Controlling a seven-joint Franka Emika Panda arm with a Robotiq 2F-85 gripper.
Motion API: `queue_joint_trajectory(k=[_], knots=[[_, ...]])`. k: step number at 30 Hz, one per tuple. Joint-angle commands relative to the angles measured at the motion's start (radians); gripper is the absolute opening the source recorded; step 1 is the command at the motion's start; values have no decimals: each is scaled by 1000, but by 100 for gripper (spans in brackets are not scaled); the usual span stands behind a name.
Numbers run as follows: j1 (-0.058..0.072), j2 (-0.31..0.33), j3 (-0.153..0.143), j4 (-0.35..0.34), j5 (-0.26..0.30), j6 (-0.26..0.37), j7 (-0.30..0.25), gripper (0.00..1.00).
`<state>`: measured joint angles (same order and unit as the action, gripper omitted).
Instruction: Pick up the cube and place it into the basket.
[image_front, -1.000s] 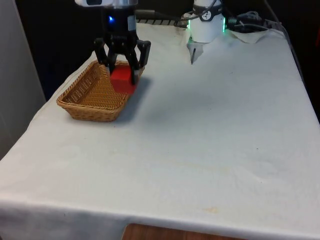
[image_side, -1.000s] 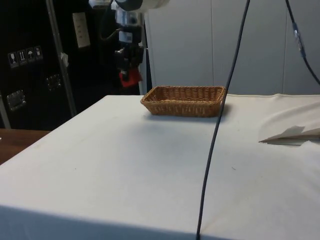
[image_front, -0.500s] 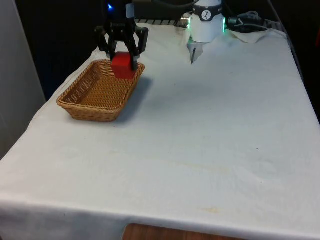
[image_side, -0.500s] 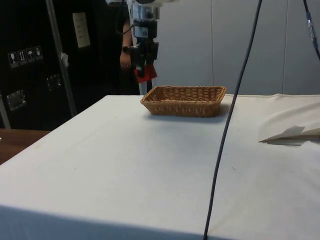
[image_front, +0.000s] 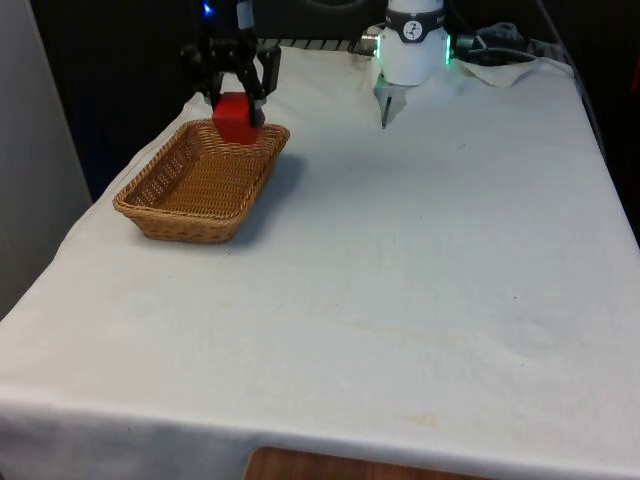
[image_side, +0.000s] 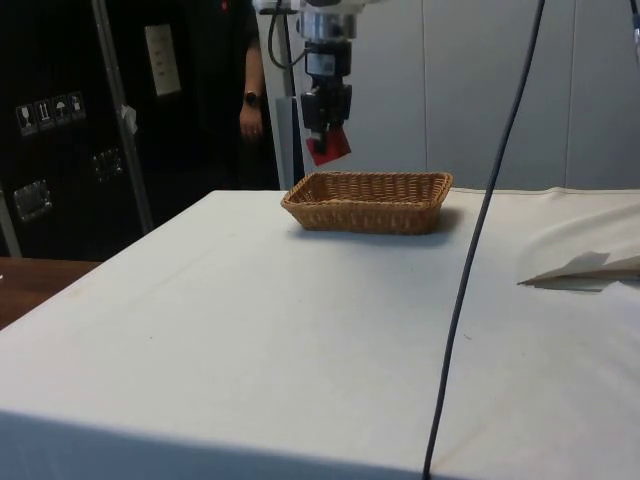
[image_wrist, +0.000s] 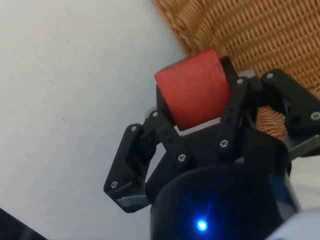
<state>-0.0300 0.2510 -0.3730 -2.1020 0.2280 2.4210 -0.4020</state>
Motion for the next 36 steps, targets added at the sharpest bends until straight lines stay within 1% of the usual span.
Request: queue_joint_trajectory(k=[1, 3, 4, 5, 6, 9, 11, 12, 13, 14, 22, 23, 24, 26, 27, 29, 32, 33, 34, 35, 36], knots=[[-8, -6, 0, -12, 16, 12, -23, 0], [-8, -4, -12, -19, 24, 14, -43, 0], [-8, -1, -24, -25, 32, 14, -60, 0], [0, 0, -31, -21, 21, 3, -50, 0], [-9, 3, -29, -27, 37, 15, -71, 0], [-10, 15, -44, -29, 49, 18, -95, 0], [-9, 34, -57, -28, 67, 28, -119, 0], [-9, 34, -57, -28, 67, 28, -119, 0], [-1, 26, -63, -28, 47, 15, -100, 0], [-9, 47, -64, -27, 81, 35, -136, 0], [-13, 104, -94, -22, 132, 66, -205, 0], [-1, 103, -102, -21, 118, 58, -188, 0], [-12, 109, -98, -21, 138, 68, -213, 0], [-14, 120, -107, -18, 149, 70, -232, 0], [-13, 130, -116, -15, 160, 71, -248, 0], [-15, 136, -119, -13, 166, 73, -256, 0], [-18, 160, -126, -5, 195, 77, -285, 0], [-6, 157, -139, -9, 179, 70, -272, 0], [-19, 167, -127, -2, 205, 79, -293, 0], [-19, 173, -127, 0, 215, 80, -301, 0], [-16, 182, -129, 4, 236, 82, -316, 0]])
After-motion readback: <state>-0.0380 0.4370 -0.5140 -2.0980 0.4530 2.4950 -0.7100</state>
